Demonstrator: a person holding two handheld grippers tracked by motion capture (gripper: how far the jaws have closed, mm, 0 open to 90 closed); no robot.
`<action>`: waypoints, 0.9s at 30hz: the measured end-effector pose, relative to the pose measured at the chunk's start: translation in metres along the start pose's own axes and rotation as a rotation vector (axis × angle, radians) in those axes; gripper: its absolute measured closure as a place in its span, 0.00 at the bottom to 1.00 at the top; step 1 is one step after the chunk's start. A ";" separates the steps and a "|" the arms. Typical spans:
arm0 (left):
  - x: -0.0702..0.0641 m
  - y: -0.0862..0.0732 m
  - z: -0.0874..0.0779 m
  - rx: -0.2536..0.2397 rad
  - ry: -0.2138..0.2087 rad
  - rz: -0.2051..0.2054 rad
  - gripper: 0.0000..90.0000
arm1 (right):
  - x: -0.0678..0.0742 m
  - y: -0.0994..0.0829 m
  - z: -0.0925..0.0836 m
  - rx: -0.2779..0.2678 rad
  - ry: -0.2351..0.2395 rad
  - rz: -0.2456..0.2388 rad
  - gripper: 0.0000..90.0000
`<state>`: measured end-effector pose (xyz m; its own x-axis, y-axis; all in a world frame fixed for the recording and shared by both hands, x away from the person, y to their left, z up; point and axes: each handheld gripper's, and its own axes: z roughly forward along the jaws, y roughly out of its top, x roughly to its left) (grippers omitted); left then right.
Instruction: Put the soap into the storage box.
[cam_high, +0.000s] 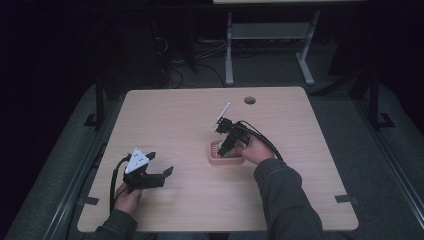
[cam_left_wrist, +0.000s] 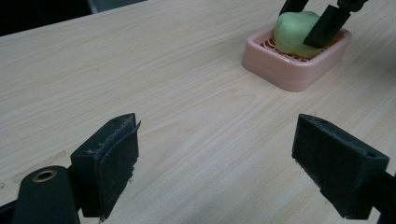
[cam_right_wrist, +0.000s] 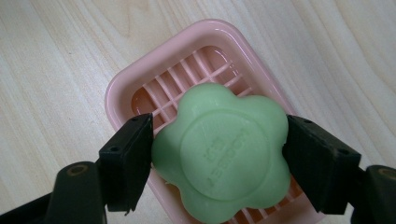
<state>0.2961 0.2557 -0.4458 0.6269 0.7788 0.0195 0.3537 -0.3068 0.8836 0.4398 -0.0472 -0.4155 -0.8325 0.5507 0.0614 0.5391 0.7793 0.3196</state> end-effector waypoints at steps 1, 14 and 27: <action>0.000 0.000 0.000 0.001 0.000 0.000 0.16 | 0.000 0.000 0.000 -0.002 0.000 -0.002 0.29; 0.000 0.000 -0.001 0.005 0.001 0.007 0.16 | 0.000 -0.002 -0.005 -0.022 -0.001 0.002 0.29; -0.001 0.000 -0.001 0.002 -0.001 0.002 0.16 | 0.000 -0.005 -0.013 -0.043 -0.003 0.012 0.28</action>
<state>0.2949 0.2555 -0.4455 0.6283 0.7777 0.0212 0.3537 -0.3098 0.8825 0.4351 -0.0551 -0.4051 -0.8257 0.5606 0.0625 0.5427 0.7593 0.3589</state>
